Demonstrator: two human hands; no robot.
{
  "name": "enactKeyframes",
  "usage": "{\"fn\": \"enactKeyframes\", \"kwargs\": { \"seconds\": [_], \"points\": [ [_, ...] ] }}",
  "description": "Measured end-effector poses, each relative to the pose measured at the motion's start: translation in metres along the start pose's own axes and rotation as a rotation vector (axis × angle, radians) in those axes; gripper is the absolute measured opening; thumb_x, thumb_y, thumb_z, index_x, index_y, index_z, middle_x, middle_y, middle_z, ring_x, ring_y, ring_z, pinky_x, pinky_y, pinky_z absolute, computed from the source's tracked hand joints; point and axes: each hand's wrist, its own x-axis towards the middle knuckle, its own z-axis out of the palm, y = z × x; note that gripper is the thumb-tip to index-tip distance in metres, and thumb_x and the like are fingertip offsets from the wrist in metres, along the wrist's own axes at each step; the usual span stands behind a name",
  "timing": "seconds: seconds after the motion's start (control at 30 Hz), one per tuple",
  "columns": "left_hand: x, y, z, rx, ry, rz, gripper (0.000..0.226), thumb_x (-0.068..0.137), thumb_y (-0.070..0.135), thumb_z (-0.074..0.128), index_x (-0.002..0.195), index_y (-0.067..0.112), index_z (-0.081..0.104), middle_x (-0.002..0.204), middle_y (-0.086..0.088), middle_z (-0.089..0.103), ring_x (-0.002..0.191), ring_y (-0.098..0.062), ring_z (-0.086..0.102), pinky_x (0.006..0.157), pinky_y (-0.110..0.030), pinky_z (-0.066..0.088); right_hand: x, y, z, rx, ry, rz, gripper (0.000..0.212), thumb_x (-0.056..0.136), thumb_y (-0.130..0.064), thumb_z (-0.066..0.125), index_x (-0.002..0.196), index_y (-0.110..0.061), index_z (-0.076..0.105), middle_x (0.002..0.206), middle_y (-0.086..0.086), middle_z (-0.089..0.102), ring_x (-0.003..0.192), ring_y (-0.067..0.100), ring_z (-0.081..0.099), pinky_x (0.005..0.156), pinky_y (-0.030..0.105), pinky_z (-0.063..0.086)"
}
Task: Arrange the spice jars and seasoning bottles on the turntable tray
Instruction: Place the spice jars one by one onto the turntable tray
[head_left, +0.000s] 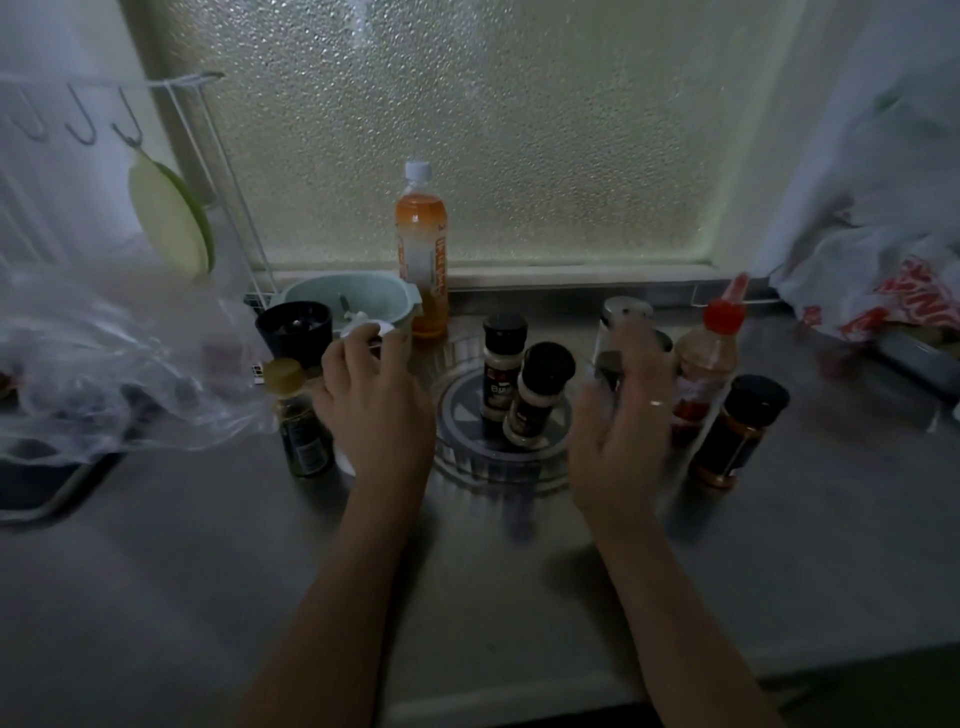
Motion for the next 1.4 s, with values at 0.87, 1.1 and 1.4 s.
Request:
{"fn": "enactKeyframes", "kwargs": {
  "seconds": [0.87,1.1,1.4],
  "points": [
    [-0.002,0.04,0.007,-0.592,-0.09,0.278,0.066,0.078,0.004,0.065,0.137,0.012,0.036,0.126,-0.015,0.05,0.117,-0.023,0.037,0.102,-0.019,0.023,-0.001,0.004,-0.018,0.281,0.456,0.192,0.054,0.086,-0.007,0.065,0.133,-0.011,0.04,0.14,-0.006,0.045,0.127,0.013,0.049,0.101,0.04,0.049],
    [0.007,0.013,-0.007,-0.356,0.282,0.273,0.048,0.083,0.026,0.05,0.127,0.009,0.048,0.121,-0.016,0.06,0.117,-0.027,0.048,0.101,-0.046,0.038,-0.004,0.014,0.002,0.048,-0.116,0.109,0.042,0.09,-0.013,0.062,0.13,-0.012,0.048,0.128,0.013,0.054,0.122,0.015,0.048,0.106,0.023,0.039],
    [0.017,-0.028,0.0,-0.182,0.317,-0.432,0.071,0.076,0.015,0.051,0.142,0.002,0.029,0.146,-0.021,0.034,0.139,-0.039,0.028,0.115,-0.048,0.022,-0.002,0.015,-0.008,-0.345,0.202,0.189,0.044,0.09,-0.023,0.052,0.134,-0.02,0.048,0.142,0.007,0.047,0.131,0.027,0.04,0.108,0.034,0.022]
  ]
}}
